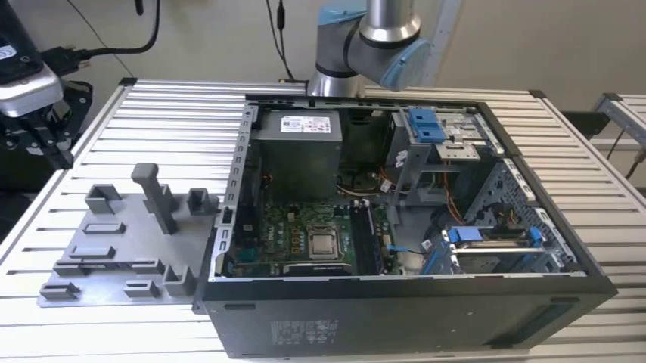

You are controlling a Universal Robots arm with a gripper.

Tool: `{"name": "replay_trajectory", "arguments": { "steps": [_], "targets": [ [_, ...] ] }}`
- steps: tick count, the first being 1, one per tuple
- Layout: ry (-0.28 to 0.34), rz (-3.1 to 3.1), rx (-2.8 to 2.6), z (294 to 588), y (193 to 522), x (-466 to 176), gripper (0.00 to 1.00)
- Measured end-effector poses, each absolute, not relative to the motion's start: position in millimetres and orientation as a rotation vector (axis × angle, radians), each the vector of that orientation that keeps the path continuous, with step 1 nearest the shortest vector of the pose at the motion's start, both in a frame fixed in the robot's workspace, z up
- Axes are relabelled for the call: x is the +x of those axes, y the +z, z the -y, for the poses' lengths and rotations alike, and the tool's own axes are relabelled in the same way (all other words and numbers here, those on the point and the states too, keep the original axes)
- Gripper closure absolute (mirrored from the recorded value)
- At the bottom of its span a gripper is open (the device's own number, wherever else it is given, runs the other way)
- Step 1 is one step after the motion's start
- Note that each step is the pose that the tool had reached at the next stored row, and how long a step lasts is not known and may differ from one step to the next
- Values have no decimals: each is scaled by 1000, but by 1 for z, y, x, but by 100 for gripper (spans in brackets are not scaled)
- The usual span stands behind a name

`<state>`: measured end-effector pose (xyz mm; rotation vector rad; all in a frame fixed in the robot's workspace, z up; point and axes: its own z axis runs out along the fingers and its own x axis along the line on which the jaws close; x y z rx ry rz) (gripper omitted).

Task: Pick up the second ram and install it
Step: 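Pick up the second ram and move it above second insertion slot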

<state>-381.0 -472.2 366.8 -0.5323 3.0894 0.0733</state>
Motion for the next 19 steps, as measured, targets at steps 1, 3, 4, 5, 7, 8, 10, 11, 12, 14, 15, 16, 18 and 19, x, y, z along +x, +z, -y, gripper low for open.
{"name": "replay_trajectory", "arguments": {
  "steps": [1,3,4,5,7,8,10,11,12,14,15,16,18,19],
  "targets": [
    [73,-3089,-537,472,367,-381,89],
    [73,-3088,-541,472,367,-381,89],
    [73,-3088,-542,472,367,-381,89],
    [73,-3088,-542,472,367,-381,89],
    [73,-3085,-558,472,367,-381,89],
    [73,-3081,-580,472,367,-381,89],
    [73,-3071,-636,472,367,-381,89],
    [73,-3066,-664,472,367,-381,89],
    [73,-3060,-691,472,367,-381,89],
    [70,-3049,-744,472,367,-381,89],
    [67,-3044,-771,472,367,-381,89],
    [65,-3038,-797,472,367,-381,89],
    [62,-3027,-840,472,367,-381,89],
    [61,-3023,-857,472,367,-382,89]
  ]
}}
